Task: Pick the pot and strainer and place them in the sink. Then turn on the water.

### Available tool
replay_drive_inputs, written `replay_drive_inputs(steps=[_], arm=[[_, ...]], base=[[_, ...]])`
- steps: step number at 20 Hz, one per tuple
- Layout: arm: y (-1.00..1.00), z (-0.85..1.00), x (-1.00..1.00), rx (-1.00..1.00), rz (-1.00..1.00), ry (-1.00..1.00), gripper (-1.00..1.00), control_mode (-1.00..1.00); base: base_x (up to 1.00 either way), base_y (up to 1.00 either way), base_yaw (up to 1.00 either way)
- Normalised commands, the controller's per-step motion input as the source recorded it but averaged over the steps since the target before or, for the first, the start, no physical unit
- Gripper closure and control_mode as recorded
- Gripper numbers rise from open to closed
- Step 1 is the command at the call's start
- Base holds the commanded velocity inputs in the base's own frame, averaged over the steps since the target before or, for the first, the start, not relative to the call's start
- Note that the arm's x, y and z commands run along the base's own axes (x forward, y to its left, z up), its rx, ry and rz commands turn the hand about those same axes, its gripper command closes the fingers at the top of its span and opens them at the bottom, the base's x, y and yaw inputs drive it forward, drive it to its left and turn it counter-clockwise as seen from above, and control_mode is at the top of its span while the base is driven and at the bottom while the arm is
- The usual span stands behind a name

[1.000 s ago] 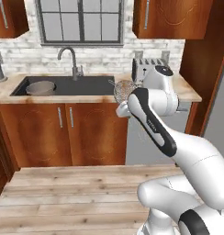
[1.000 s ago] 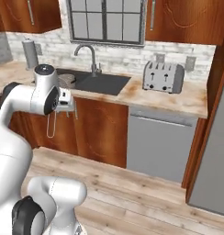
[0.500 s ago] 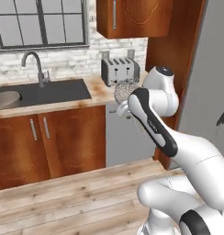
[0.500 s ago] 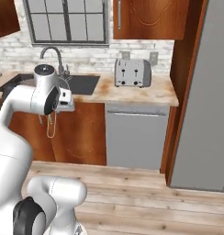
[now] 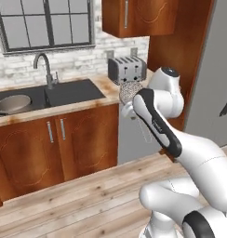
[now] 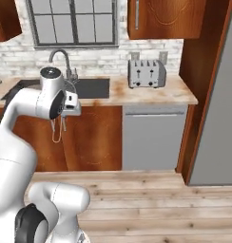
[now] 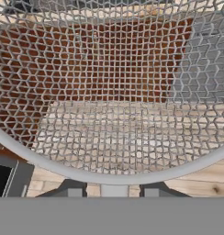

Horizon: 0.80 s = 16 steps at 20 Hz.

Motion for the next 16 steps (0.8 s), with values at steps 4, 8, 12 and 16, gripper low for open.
replay_drive_inputs(steps=[4,8,12,16], arm=[[0.00,0.00,0.00,0.00,0.00,0.00,1.00,1.00],[0.00,0.00,0.00,0.00,0.00,0.00,1.00,1.00],[0.00,0.00,0.00,0.00,0.00,0.00,1.00,1.00],[0.00,0.00,0.00,0.00,0.00,0.00,1.00,1.00]], base=[[0.01,1.00,-0.07],[0.30,0.69,-0.02],[0.65,0.24,0.00],[0.84,0.11,0.01]])
